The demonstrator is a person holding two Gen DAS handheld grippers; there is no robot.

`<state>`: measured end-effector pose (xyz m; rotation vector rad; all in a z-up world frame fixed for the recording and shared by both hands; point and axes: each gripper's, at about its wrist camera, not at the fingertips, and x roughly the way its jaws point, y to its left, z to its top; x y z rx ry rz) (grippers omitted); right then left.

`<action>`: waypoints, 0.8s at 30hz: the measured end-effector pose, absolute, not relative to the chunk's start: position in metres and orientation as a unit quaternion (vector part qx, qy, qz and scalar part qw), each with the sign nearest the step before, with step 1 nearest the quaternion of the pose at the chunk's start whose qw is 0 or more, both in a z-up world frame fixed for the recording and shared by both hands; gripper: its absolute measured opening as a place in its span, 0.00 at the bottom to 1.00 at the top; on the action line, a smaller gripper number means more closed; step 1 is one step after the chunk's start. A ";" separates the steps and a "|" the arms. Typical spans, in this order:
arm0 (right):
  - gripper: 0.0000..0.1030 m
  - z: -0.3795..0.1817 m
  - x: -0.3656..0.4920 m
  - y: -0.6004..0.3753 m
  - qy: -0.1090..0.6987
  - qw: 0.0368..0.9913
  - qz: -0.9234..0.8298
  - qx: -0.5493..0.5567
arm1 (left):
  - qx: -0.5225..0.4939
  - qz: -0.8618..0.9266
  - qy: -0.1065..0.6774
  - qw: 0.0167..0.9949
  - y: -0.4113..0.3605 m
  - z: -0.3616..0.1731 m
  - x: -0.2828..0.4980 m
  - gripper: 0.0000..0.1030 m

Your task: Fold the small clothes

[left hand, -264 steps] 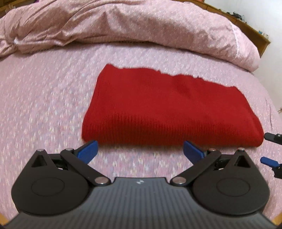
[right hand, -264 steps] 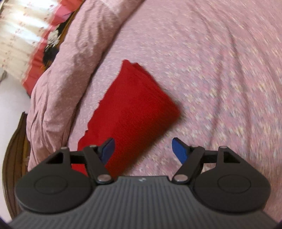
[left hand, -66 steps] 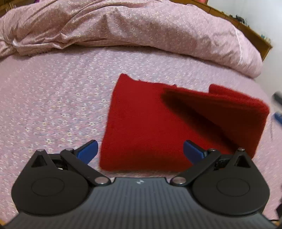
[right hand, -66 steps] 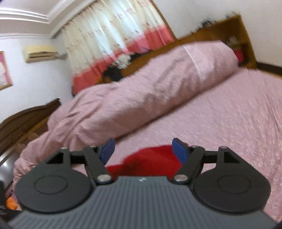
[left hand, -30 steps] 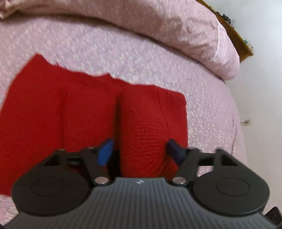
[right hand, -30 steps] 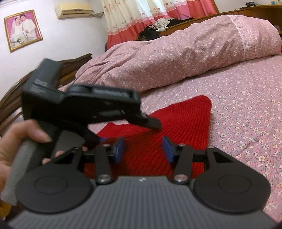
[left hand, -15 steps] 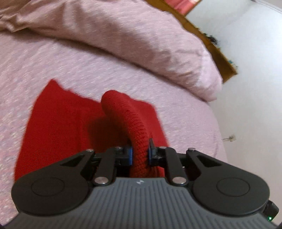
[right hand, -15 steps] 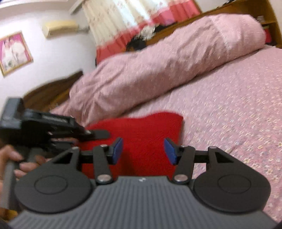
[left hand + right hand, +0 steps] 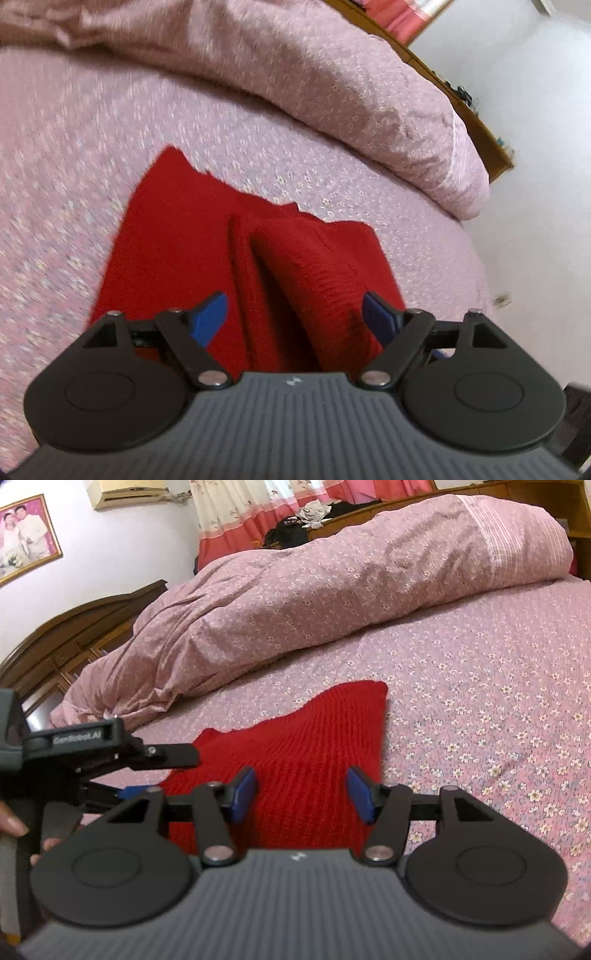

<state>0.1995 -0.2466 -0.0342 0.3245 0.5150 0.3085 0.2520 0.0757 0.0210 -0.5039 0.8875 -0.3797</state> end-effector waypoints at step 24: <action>0.57 -0.041 0.199 -0.260 0.244 0.937 0.163 0.190 | -0.280 -0.137 0.481 0.819 0.053 -0.010 0.296 0.85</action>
